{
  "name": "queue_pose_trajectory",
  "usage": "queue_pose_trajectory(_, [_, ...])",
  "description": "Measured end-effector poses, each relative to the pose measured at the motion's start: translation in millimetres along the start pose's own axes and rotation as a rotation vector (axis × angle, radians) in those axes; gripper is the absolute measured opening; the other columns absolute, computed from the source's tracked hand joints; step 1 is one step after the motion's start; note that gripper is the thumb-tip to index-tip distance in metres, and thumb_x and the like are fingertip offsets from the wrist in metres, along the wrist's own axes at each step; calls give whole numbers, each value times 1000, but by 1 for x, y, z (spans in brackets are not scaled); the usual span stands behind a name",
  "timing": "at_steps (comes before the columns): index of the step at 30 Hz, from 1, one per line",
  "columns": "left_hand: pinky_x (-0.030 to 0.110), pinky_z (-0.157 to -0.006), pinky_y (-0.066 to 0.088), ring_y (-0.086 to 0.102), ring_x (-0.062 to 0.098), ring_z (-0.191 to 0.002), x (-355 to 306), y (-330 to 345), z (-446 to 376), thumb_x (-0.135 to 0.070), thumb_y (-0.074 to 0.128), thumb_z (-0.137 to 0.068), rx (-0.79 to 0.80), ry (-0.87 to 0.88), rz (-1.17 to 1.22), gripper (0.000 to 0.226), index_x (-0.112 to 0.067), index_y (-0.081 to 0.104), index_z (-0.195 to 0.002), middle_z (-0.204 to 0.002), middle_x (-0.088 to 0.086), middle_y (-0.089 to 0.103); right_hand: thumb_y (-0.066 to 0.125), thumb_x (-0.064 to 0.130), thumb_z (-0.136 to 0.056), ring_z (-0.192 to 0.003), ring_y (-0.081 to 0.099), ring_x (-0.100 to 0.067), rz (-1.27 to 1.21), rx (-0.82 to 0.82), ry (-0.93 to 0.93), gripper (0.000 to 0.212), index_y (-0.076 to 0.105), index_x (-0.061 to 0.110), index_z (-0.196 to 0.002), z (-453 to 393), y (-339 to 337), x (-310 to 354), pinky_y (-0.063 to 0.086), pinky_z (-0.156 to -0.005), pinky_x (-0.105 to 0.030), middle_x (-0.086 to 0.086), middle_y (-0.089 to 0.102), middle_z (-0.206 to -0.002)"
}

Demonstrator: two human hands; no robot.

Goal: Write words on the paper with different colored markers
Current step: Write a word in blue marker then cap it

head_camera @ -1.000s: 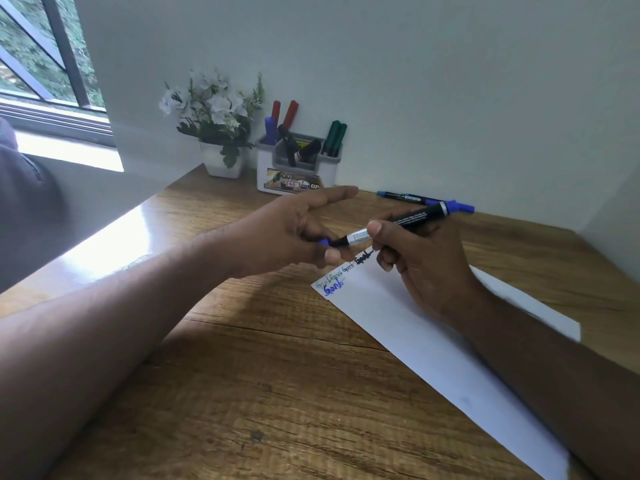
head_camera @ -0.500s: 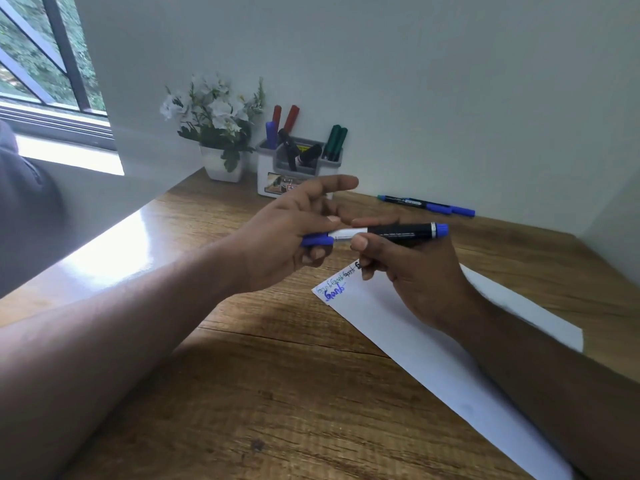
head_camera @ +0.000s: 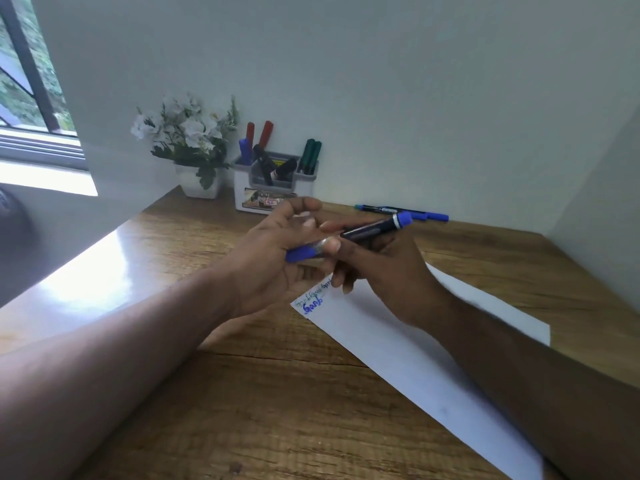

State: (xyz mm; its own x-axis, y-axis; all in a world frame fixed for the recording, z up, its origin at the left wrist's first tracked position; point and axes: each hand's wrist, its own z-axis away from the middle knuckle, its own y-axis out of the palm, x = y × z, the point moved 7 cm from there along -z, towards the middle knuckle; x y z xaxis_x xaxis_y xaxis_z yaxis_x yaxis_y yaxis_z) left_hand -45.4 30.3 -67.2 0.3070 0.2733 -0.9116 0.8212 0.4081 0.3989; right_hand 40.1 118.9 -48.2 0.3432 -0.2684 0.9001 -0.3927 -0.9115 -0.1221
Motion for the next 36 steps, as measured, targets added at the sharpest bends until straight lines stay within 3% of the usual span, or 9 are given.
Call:
queue_pose_trajectory(3, [46,-78,55,65,31,-101,-18,-37,-9,-8,44,-98,-195,184,-327,24,-23,54,-115,-118,4,63,66,12,-82,-83,67,-24,-16,-36,36,30,67,8,-112,-2,-13,-2,57,-66,-38,-15,71,-97])
queue_pose_trajectory(5, [45,-80,53,63,28,-99,-31,-62,-9,-6,49,-95,-347,268,-607,29,-32,57,-107,-111,0,65,66,3,-84,-97,66,-17,84,-29,53,41,62,16,-123,-6,-24,-2,58,-79,-42,-3,69,-111])
queue_pose_trajectory(9, [42,-86,52,59,19,-92,-30,-95,-18,-7,55,-93,-459,217,-577,30,-33,58,-106,-102,-1,63,76,1,-74,-116,57,-7,147,148,254,87,39,43,-141,-13,-30,-15,52,-93,-36,18,47,-138])
queue_pose_trajectory(15, [27,-83,50,58,11,-91,-21,-95,-33,-7,58,-89,-462,131,-1091,45,-26,52,-129,-107,-2,61,60,-10,-83,-91,67,-33,-146,-278,89,24,67,9,-97,-64,-42,-6,57,-83,-40,-11,73,-103])
queue_pose_trajectory(18, [40,-100,44,51,25,-114,-14,-81,-42,-29,59,-91,-431,97,-1398,46,-18,46,-134,-127,9,55,61,-17,-81,-86,69,-37,-107,-319,1,47,44,22,-101,-95,-32,1,58,-78,-49,-17,67,-100])
queue_pose_trajectory(21, [51,-105,37,34,35,-132,-4,-75,-53,-47,46,-93,-395,-26,-1646,57,-21,33,-142,-144,12,38,64,-16,-79,-86,68,-31,99,-360,-93,81,31,37,-131,-126,-31,8,60,-71,-44,-17,59,-98])
queue_pose_trajectory(27, [55,-106,32,24,36,-138,-3,-79,-61,-44,44,-94,-368,-24,-1660,59,-34,19,-147,-151,11,30,69,-13,-75,-83,63,-29,288,-468,-111,87,33,28,-142,-169,-40,-1,60,-70,-40,-7,56,-88])
queue_pose_trajectory(32, [52,-108,33,26,32,-138,-9,-78,-63,-40,44,-94,-365,42,-1606,55,-33,26,-145,-148,10,36,72,30,-84,-95,58,-10,389,-443,-2,49,59,15,-129,-188,-37,-23,47,-88,-22,-3,66,-107])
queue_pose_trajectory(36, [49,-107,35,30,27,-136,-11,-71,-64,-33,43,-96,-301,123,-1579,50,-33,29,-145,-144,6,43,70,24,-85,-88,60,-5,438,-493,-24,31,69,13,-114,-181,-67,-24,45,-84,-18,1,68,-98])
